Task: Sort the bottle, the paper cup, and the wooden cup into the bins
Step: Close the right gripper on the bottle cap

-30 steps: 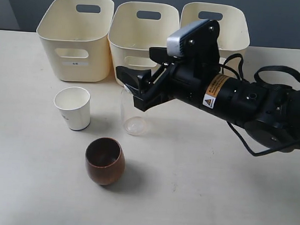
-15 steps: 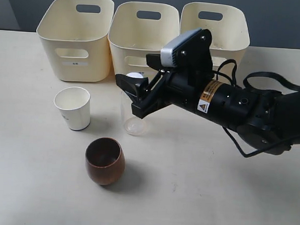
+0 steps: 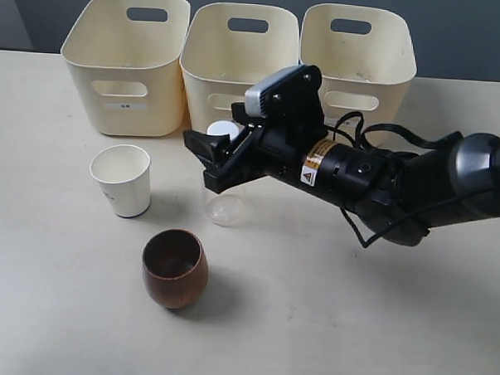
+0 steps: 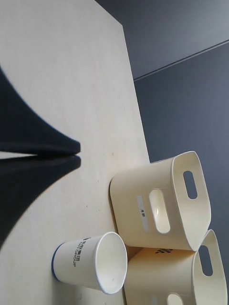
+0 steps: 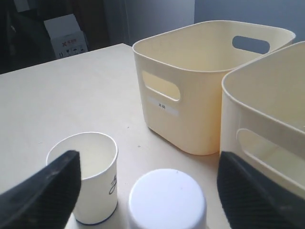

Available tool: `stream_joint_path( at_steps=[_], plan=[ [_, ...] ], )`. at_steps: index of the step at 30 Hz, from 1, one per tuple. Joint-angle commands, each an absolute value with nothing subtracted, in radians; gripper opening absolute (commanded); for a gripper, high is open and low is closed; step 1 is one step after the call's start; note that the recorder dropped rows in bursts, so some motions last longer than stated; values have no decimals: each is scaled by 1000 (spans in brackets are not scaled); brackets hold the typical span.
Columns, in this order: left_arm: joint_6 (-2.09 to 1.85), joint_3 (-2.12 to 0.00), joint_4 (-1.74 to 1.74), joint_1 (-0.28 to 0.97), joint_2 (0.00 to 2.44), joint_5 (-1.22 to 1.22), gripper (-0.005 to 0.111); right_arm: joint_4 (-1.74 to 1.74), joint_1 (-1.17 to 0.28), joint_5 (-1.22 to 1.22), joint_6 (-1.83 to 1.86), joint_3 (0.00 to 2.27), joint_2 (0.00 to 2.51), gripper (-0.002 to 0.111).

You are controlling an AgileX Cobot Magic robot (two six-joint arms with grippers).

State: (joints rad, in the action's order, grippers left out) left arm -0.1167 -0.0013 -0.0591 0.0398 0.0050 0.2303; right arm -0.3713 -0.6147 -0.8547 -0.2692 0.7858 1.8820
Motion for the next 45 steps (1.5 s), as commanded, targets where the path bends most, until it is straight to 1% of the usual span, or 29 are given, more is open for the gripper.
stream_joint_path(
  at_steps=[1,18,25,45],
  plan=[
    [-115,0,-65,43,0,226,0,-354,-618,-863,-260,805,1911,74],
    [-115,0,-65,43,0,225,0,-232,-618,-840,-197,817,1948,74],
    [-115,0,-65,43,0,225,0,-223,-618,-846,-192,846,1982,74],
    [-115,0,-65,43,0,225,0,-212,-618,-842,-192,845,1983,74]
  ],
)
